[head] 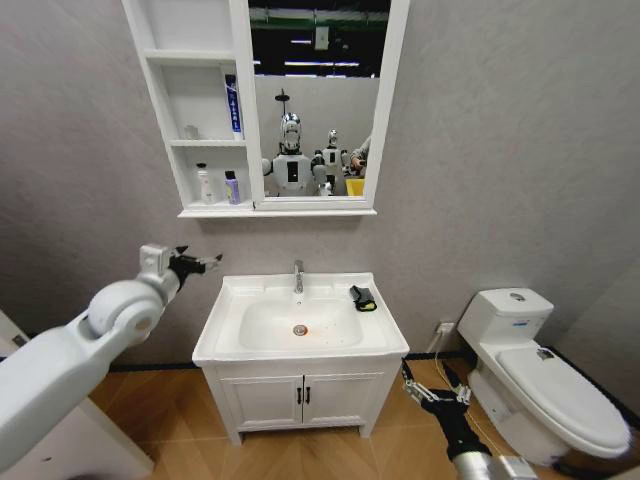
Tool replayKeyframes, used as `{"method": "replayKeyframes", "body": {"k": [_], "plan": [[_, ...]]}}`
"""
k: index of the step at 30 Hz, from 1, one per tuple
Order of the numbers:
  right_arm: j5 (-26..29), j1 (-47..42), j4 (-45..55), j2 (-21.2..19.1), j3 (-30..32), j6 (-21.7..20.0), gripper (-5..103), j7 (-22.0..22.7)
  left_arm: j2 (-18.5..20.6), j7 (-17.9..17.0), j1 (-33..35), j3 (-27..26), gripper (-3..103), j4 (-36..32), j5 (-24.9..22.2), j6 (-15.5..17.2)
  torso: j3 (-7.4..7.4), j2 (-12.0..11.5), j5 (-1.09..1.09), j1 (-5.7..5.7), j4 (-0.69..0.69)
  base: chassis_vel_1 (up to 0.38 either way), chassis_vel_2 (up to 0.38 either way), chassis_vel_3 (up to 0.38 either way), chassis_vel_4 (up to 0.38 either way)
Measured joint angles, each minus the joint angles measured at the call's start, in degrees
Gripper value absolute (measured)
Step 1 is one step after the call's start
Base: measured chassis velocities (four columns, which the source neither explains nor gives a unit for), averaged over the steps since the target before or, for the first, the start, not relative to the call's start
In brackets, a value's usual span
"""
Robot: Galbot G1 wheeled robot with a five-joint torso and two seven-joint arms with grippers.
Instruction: Move facial cleanser and shampoo from washbasin to cabinet, then wipe washbasin with towel.
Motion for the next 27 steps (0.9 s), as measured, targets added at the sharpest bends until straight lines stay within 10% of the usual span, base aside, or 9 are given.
{"method": "replayKeyframes", "body": {"k": [6, 10, 19, 27], "plan": [[-1.43, 0.81, -0.89, 0.26, -0.28, 0.08, 100, 1.0, -10.14, 5.81, 27.18, -20.94, 100, -7.63, 11.14, -1.63, 0.0, 0.0, 0.08, 0.0, 0.05, 0.0, 0.0, 0.0, 0.0], [-1.51, 2.04, -2.08, 0.16, -1.3, -0.09, 100, 1.07, -28.08, 16.31, 45.73, -29.95, 100, -11.9, 25.39, -10.27, -0.01, 0.0, 0.05, 0.0, 0.09, 0.0, 0.0, 0.0, 0.0], [-1.36, 2.95, -3.4, -0.41, -1.97, 0.17, 100, -0.52, -43.88, 26.77, 52.32, -25.85, 100, -16.67, 33.66, -16.95, 0.01, -0.01, 0.09, 0.02, 0.04, 0.0, 0.0, 0.0, 0.0], [-0.51, 2.27, -4.45, -0.15, -1.73, 1.72, 100, -2.26, -44.49, 27.19, 51.68, -24.93, 100, -16.69, 34.03, -17.32, 0.01, 0.0, 0.08, 0.01, 0.03, 0.0, 0.0, 0.0, 0.0]]}}
